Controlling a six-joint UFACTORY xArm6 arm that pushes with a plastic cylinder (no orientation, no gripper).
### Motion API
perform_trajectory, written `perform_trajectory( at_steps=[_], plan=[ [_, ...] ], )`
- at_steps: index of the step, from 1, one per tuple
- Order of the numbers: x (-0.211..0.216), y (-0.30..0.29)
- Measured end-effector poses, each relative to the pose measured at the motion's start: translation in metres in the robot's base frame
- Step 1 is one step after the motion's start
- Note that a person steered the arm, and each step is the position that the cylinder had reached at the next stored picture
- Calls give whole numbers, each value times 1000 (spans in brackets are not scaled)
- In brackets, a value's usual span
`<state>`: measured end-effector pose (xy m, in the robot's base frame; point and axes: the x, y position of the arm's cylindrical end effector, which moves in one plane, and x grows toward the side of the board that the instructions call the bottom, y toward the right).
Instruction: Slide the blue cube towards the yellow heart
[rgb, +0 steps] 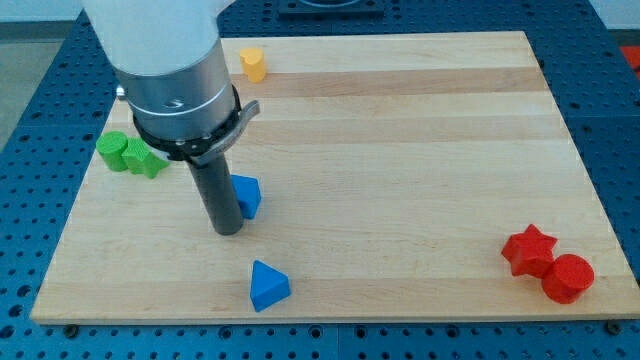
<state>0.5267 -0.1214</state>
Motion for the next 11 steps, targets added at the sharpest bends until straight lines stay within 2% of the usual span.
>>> perform_trajectory(
  at_steps=[2, 3, 4, 5, 6, 7, 8, 9, 11],
  plan=[
    [20, -48],
    [-4, -48],
    [-35, -28],
    [-52, 20],
    [-53, 48],
    [-52, 3],
    [-32, -35],
    [-5, -33],
    [10, 26]
  ],
)
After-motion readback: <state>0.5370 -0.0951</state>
